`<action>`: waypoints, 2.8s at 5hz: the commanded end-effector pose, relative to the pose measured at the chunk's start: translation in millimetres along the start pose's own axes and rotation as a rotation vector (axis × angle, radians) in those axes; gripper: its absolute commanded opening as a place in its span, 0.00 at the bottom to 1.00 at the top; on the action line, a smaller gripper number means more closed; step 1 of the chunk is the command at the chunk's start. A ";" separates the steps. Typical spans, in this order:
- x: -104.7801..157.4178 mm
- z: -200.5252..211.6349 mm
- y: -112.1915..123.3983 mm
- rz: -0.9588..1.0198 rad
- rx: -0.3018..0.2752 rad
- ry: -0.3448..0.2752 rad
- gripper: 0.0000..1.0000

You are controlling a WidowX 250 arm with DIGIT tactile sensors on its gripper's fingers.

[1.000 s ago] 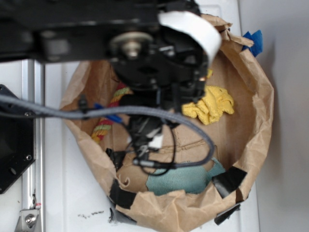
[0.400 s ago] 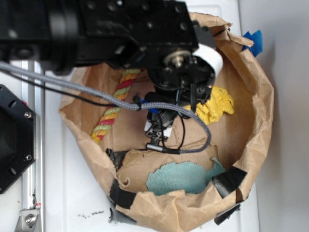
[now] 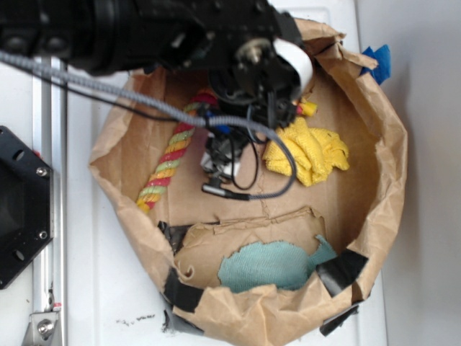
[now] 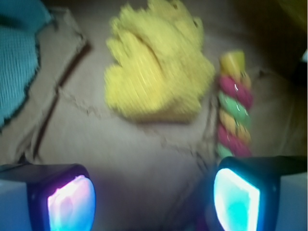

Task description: Grab the multicolored rope.

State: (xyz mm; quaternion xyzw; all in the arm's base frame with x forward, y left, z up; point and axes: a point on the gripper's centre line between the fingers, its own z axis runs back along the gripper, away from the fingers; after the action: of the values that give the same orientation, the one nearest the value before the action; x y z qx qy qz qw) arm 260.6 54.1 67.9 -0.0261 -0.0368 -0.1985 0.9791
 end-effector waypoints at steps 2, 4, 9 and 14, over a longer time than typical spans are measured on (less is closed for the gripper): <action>-3.9 33.2 47.8 0.029 0.057 -0.038 1.00; 12.2 -12.4 40.3 -0.031 0.002 -0.008 1.00; -2.2 -37.6 17.4 -0.033 0.006 -0.008 0.00; -0.3 27.6 -10.2 0.036 0.106 -0.053 0.00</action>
State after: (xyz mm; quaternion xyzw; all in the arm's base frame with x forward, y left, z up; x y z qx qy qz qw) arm 251.6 50.4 86.6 0.0110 -0.0543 -0.1711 0.9837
